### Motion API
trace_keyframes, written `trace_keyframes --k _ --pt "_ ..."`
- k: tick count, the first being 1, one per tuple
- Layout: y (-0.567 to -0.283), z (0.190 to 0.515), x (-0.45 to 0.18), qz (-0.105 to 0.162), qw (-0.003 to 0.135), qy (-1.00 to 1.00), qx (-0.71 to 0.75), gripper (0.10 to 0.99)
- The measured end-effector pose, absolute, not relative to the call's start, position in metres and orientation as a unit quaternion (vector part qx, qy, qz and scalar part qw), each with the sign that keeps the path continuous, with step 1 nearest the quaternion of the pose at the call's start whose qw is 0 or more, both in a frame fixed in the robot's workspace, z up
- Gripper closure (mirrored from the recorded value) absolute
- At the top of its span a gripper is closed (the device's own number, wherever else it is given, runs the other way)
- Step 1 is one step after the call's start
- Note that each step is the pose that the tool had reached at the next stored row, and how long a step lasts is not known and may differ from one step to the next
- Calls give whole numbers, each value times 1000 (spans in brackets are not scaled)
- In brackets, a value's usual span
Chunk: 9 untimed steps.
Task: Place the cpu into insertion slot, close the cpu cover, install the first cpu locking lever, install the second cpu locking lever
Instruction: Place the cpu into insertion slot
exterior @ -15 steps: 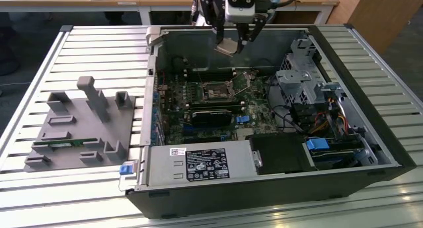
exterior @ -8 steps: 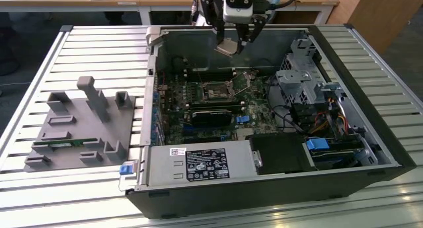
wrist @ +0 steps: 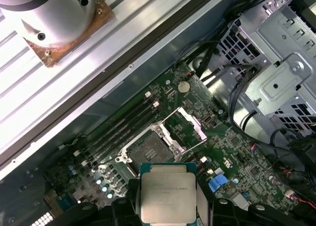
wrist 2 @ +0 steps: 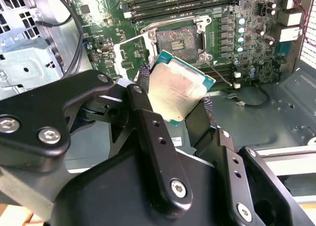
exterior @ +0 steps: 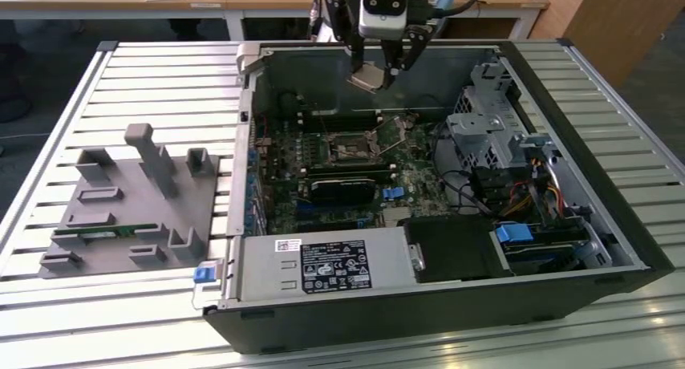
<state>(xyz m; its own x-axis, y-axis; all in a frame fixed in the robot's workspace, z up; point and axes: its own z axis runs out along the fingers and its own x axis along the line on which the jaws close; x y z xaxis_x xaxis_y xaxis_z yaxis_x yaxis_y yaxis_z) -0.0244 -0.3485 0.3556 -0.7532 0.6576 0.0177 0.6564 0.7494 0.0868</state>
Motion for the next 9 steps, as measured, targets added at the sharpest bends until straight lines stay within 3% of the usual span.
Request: trace_keyframes --k 9 --pt "-348 352 -24 44 7 935 351 545"
